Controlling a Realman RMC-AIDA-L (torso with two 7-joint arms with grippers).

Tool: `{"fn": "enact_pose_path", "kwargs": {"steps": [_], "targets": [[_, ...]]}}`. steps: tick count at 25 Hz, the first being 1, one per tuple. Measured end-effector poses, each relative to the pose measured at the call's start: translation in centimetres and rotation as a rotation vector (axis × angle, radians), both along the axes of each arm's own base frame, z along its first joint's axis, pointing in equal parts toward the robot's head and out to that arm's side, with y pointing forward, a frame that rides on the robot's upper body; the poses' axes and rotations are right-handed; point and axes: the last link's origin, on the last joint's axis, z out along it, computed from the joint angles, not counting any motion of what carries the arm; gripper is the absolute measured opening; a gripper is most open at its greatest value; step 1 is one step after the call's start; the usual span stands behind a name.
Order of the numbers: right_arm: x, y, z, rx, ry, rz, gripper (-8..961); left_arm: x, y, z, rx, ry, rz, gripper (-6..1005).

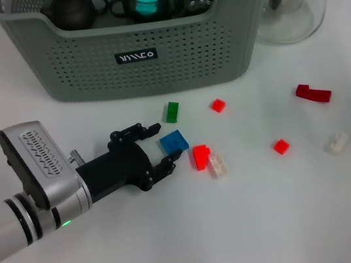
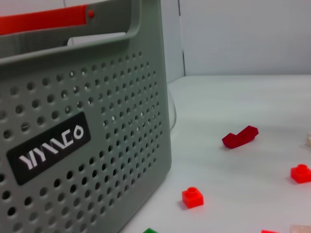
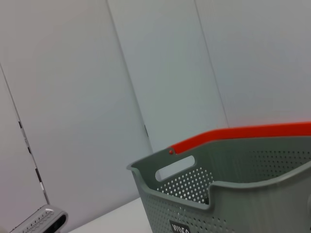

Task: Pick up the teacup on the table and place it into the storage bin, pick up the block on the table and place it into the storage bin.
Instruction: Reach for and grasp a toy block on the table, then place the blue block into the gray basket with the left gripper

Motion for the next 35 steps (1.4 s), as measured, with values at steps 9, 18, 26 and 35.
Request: {"fn": "enact_pose_path", "kwargs": {"steps": [9, 18, 26, 35], "targets": [[0.1, -0.1, 0.0, -0.002, 0.002, -0.004, 518, 0.3, -0.2, -0.5, -0.024, 0.000, -0.011, 563], [0.0, -0.1, -0.1, -0.003, 0.002, -0.001, 517, 0.1, 0.0, -0.5, -0.017, 0.013, 0.000, 550], [0.0, -0.1, -0.2, -0.002, 0.002, 0.000, 518, 0.1, 0.0, -0.6, -0.016, 0.015, 0.008, 489], [0.0, -0.2, -0.1, -0.002, 0.007, 0.002, 517, 0.6, -0.4, 2.0, -0.051, -0.131, 0.011, 430]]}}
